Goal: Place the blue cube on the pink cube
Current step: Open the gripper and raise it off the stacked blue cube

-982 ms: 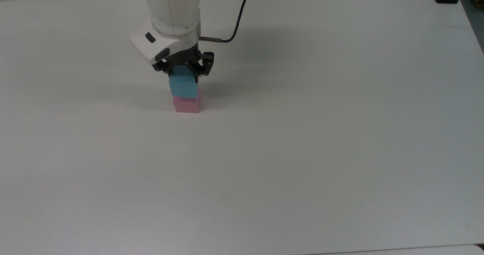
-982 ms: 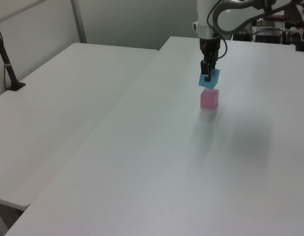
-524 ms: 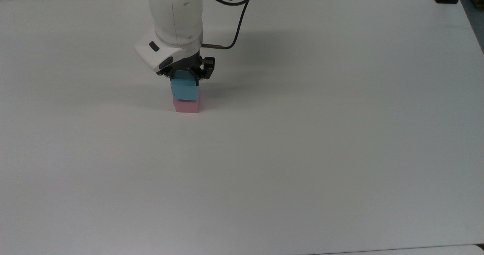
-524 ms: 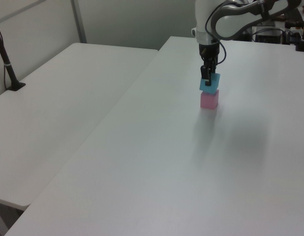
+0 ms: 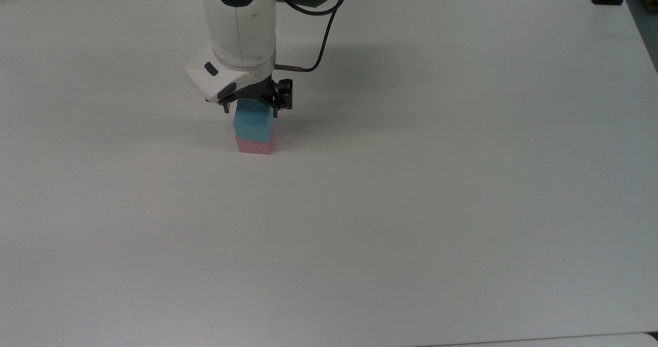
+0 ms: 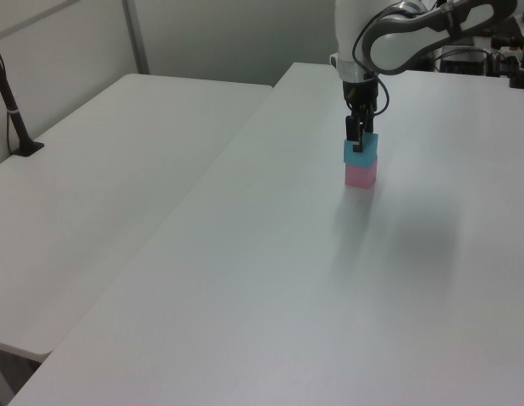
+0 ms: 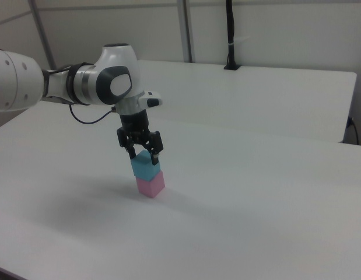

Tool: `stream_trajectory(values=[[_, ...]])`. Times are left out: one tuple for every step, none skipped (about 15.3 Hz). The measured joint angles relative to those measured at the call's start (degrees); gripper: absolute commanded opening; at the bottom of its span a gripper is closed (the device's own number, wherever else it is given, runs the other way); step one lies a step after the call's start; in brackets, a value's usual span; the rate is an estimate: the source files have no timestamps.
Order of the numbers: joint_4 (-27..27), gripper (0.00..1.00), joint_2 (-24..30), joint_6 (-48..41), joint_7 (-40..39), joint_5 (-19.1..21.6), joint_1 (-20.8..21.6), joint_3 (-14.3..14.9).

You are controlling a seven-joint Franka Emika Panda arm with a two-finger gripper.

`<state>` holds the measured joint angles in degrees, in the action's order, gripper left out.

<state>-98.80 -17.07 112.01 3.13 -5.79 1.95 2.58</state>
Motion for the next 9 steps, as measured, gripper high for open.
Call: stream_trajectory(values=[[0.01, 1.00, 0.00, 0.04, 0.58, -0.02, -0.01, 0.00], [0.06, 1.00, 0.01, 0.12, 1.11, -0.04, -0.04, 0.00], [0.29, 1.00, 0.11, 0.20, 2.01, -0.05, -0.13, 0.01], [0.62, 1.00, 0.53, 0.23, 2.40, -0.05, -0.20, 0.04], [0.85, 1.00, 1.22, 0.23, 2.73, -0.05, -0.21, 0.10], [1.11, 1.00, 2.74, 0.03, 3.23, -0.05, -0.27, 0.21], [1.37, 1.00, 3.98, -1.11, 4.10, -0.05, -0.33, 0.30], [1.95, 1.00, 5.23, -3.26, 5.17, -0.05, -0.40, 0.40], [2.75, 1.00, 6.58, -5.70, 6.27, -0.05, -0.45, 0.48]])
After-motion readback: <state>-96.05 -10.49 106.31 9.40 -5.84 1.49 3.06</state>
